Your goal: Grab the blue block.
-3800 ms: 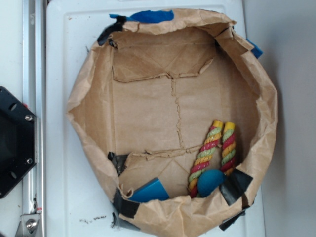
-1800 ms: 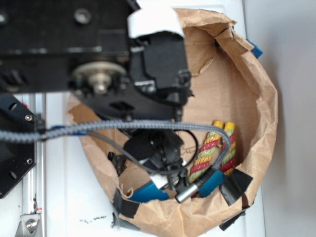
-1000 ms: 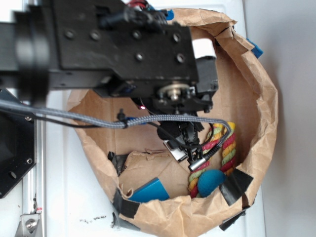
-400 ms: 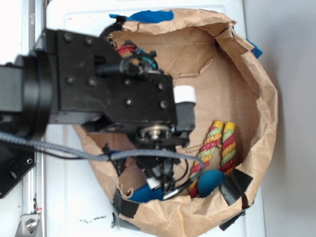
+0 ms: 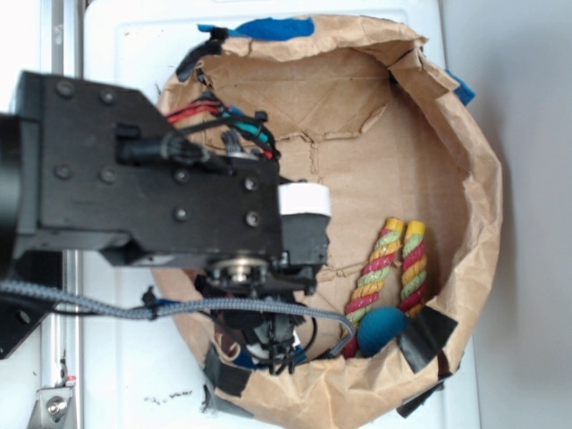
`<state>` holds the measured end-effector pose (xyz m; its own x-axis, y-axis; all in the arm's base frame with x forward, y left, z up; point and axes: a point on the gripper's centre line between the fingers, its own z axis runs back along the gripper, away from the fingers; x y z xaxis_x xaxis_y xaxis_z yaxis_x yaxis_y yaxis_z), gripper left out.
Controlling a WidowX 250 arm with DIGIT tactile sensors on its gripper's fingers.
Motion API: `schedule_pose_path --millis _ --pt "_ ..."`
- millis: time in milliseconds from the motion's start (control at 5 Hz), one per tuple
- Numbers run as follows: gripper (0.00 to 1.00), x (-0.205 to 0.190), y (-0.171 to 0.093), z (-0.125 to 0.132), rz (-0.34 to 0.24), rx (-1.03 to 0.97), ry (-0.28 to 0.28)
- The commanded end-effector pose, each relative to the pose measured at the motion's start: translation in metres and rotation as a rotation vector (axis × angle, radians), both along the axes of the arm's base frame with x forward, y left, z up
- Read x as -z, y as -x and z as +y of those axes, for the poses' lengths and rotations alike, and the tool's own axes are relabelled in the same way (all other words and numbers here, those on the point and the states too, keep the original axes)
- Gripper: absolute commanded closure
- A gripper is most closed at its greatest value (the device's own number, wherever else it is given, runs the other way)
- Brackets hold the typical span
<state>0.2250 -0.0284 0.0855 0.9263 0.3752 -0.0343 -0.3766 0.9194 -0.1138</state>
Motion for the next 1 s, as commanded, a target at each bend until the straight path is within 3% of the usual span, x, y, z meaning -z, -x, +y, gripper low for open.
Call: schedule_pose_path --millis 0,200,400,800 --pt "0.0 -0.007 0.0 -0.003 -0.035 0.031 0.009" --pt "0.0 0.006 -0.007 -0.016 -0.063 0.033 -0.017" --pt "0.0 0.01 -0.01 -0.024 -0.086 0.047 -0.007" --pt "0.0 0.022 -0.007 -0.03 -0.061 0.067 -0.014"
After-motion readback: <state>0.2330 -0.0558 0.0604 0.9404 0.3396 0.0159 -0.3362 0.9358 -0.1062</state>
